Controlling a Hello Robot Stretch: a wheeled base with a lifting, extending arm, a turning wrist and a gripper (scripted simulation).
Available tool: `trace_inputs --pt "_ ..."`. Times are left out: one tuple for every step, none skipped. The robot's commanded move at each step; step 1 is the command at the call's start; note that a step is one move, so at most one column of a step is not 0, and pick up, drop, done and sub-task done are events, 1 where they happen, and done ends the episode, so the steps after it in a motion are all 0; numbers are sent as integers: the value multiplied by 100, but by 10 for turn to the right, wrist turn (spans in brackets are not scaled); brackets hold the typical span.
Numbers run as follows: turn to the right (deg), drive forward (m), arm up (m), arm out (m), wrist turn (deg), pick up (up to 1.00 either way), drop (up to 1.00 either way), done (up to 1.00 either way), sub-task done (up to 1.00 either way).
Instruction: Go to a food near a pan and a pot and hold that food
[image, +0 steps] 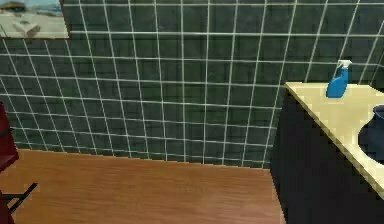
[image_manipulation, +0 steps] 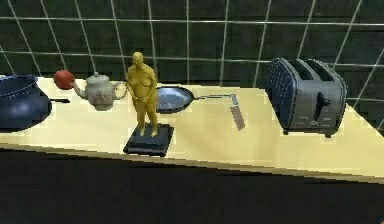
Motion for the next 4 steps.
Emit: trace_inputs --pt "90 0 0 0 0 0 0 0 0" --pt "0 30 0 0 0 0 0 0 0" --pt "-240 0 0 0 0 0 0 0 0" --pt "450 0 0 0 0 0 0 0 0"
